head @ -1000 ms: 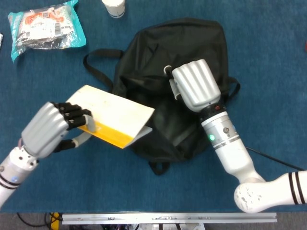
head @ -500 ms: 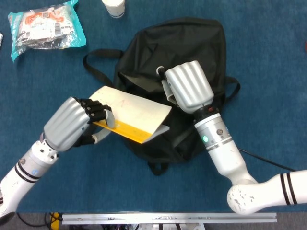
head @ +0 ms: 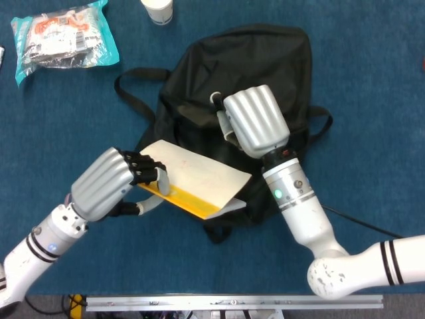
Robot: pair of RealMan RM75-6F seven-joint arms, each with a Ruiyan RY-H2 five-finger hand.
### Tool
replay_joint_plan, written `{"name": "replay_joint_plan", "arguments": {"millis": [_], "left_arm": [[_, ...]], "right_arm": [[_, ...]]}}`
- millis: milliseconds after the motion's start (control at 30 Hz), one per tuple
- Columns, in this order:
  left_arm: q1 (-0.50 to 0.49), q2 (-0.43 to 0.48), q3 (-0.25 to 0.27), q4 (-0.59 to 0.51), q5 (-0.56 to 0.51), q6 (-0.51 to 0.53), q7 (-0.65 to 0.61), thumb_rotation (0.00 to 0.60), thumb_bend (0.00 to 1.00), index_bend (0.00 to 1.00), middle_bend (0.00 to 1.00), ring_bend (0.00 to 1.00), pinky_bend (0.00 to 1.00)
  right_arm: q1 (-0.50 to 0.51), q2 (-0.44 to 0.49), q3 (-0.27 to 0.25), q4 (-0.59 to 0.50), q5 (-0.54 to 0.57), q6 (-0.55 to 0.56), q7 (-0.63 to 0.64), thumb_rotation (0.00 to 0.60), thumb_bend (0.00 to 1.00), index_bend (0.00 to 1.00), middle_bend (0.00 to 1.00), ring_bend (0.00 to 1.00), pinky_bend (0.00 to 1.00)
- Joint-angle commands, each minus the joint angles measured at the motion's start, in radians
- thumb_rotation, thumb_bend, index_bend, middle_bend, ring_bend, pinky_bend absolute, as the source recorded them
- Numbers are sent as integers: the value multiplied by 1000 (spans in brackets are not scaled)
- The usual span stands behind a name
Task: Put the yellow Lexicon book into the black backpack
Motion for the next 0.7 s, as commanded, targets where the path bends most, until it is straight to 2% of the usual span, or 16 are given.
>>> {"name": "replay_joint_plan", "arguments": {"millis": [33, 333, 700], "left_arm": [[-11, -15, -8, -13, -18, -19, -17, 600, 309, 595, 629, 623, 759], [-32, -94, -42, 27, -75, -65, -37, 600, 309, 595, 629, 623, 759], [-27, -206, -94, 171, -146, -79, 69, 600, 310, 595, 630, 622, 759]], "right_arm": [[3, -9, 3, -9, -6, 8, 1, 600, 621, 814, 734, 659, 896], [-2, -24, -2, -32, -20, 22, 7, 600, 620, 814, 734, 659, 896], [-8, -27, -3, -67, -30, 19, 28, 600, 620, 814, 734, 659, 896]]}}
